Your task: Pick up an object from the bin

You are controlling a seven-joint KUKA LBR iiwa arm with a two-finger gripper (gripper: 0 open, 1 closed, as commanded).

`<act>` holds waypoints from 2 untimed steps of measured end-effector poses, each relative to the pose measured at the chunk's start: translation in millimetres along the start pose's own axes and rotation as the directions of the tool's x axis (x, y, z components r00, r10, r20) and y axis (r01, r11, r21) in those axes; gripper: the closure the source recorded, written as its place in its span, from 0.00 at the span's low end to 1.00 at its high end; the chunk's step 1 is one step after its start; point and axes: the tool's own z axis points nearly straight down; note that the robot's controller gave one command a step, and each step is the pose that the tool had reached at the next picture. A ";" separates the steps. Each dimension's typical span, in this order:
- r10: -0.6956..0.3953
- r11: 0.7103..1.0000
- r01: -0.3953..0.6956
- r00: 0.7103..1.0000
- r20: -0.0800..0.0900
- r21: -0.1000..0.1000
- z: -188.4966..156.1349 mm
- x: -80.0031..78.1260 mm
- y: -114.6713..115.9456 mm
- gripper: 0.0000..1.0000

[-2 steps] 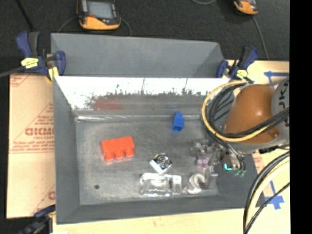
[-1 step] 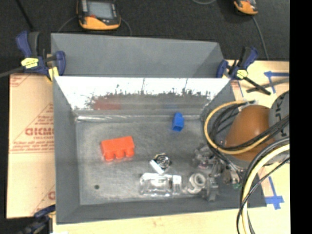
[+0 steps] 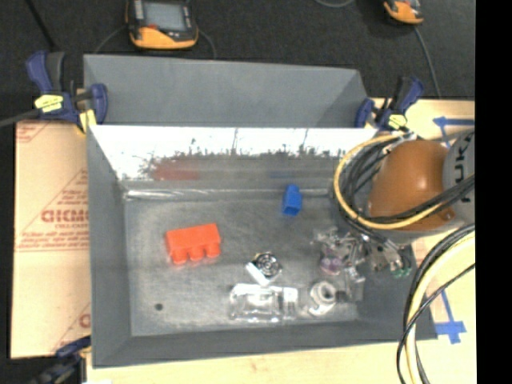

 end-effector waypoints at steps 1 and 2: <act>-0.001 1.000 0.001 1.000 -0.002 -0.001 0.6 0.9 0.3 1.00; -0.042 0.999 0.042 0.999 0.004 0.004 -153.6 12.9 -22.1 1.00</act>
Offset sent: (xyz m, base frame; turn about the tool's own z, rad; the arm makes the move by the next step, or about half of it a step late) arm 0.0000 0.0000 0.0000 0.0000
